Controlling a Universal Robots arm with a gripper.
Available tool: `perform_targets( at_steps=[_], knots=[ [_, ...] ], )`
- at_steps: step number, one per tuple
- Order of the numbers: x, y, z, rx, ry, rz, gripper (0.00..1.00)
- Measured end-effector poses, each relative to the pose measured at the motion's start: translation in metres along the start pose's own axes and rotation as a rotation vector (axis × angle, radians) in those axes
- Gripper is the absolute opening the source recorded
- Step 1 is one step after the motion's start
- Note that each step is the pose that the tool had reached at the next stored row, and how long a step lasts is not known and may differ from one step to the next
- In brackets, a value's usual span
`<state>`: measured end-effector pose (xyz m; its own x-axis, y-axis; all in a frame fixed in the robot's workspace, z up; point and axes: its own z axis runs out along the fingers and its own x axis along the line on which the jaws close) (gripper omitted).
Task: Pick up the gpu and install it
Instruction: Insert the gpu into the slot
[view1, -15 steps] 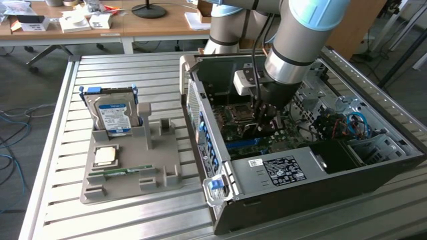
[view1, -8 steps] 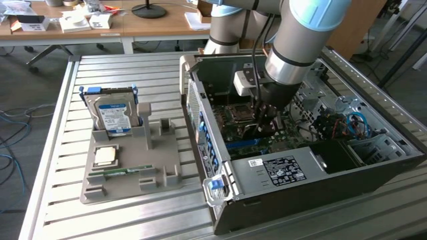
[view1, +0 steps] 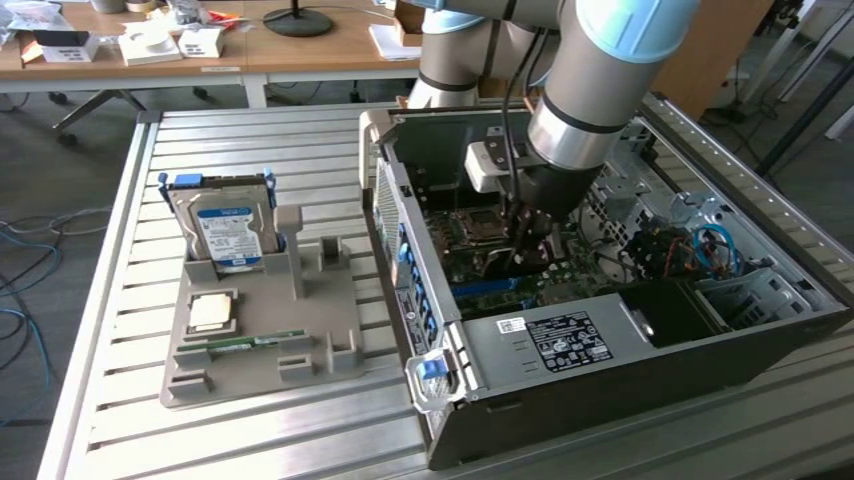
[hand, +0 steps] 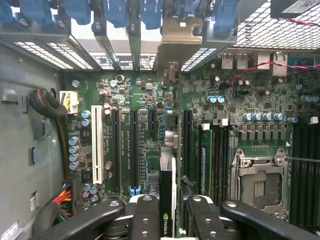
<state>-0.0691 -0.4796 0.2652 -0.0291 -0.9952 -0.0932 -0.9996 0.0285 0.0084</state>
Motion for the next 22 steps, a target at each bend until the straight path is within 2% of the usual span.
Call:
perform_targets(
  at_steps=[22],
  knots=[
    [-0.0008,0.003,0.0029,0.0,0.0001,0.0,0.26]
  ],
)
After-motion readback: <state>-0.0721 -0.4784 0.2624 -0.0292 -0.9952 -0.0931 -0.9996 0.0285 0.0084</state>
